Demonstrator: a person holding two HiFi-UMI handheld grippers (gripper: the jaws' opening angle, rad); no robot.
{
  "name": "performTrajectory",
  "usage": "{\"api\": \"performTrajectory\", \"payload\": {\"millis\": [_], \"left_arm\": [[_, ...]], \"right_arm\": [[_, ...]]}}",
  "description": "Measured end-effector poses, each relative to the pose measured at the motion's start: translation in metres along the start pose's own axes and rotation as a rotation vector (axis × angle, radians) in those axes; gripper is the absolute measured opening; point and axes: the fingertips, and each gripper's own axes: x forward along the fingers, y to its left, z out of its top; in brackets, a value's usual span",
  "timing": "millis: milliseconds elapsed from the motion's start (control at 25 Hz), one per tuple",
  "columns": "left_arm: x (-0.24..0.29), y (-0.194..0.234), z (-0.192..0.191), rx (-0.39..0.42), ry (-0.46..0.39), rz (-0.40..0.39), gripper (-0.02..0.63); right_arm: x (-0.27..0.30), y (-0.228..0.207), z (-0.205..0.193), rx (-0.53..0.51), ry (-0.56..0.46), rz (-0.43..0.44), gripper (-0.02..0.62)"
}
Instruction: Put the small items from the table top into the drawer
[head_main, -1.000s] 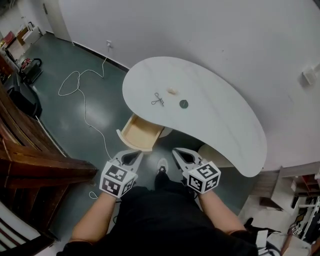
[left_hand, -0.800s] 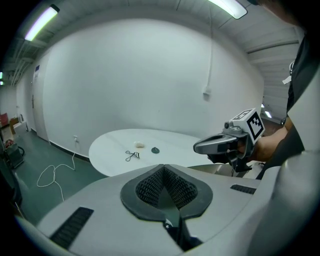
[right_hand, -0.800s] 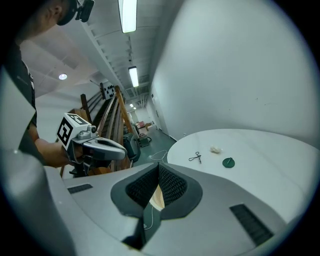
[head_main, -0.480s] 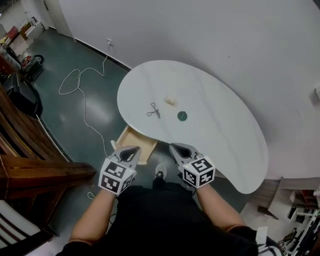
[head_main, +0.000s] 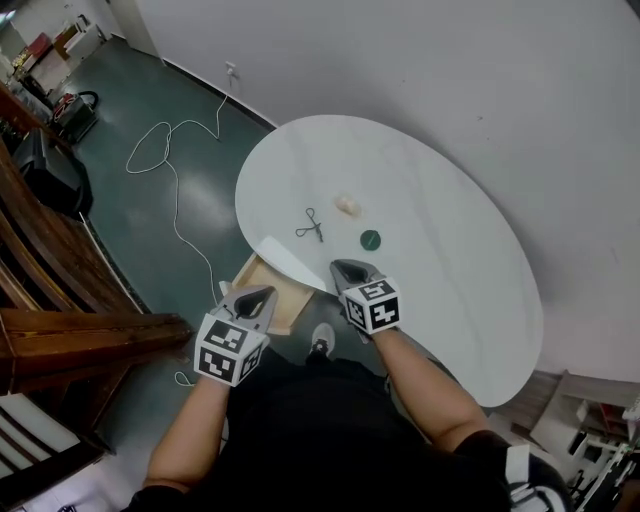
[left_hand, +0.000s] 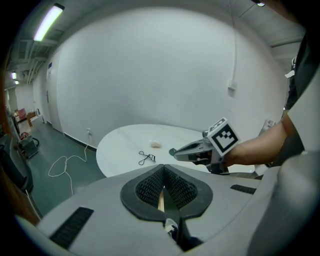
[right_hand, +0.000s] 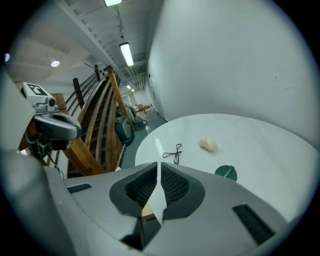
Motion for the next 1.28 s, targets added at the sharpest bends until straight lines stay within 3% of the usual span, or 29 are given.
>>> {"api": "performTrajectory", "payload": {"millis": [160, 280, 560, 760, 880, 1280], "left_arm": [[0.0, 0.01, -0.006, -0.005, 0.023, -0.009, 0.014], [-0.003, 0.026, -0.01, -0.025, 0.034, -0.01, 0.014], [-0.014, 0.054, -0.013, -0.034, 0.049, -0.023, 0.014], [-0.021, 0.068, -0.014, -0.035, 0.039, -0.028, 0.014], [-0.024, 0.075, -0.014, -0.04, 0.033, -0.036, 0.014], [-0.023, 0.086, -0.021, -0.036, 0.042, -0.096, 0.014]], "right_arm": [[0.034, -0.015, 0.008, 0.034, 0.03, -0.02, 0.004], [0.057, -0.021, 0.015, 0.059, 0.054, -0.037, 0.054], [0.092, -0.041, 0.019, 0.101, 0.123, -0.121, 0.054], [0.105, -0.045, 0.002, 0.114, 0.2, -0.133, 0.048], [0.101, -0.041, 0.004, 0.13, 0.186, -0.133, 0.015], [0.077, -0.013, 0.013, 0.142, 0.106, -0.117, 0.014]]}}
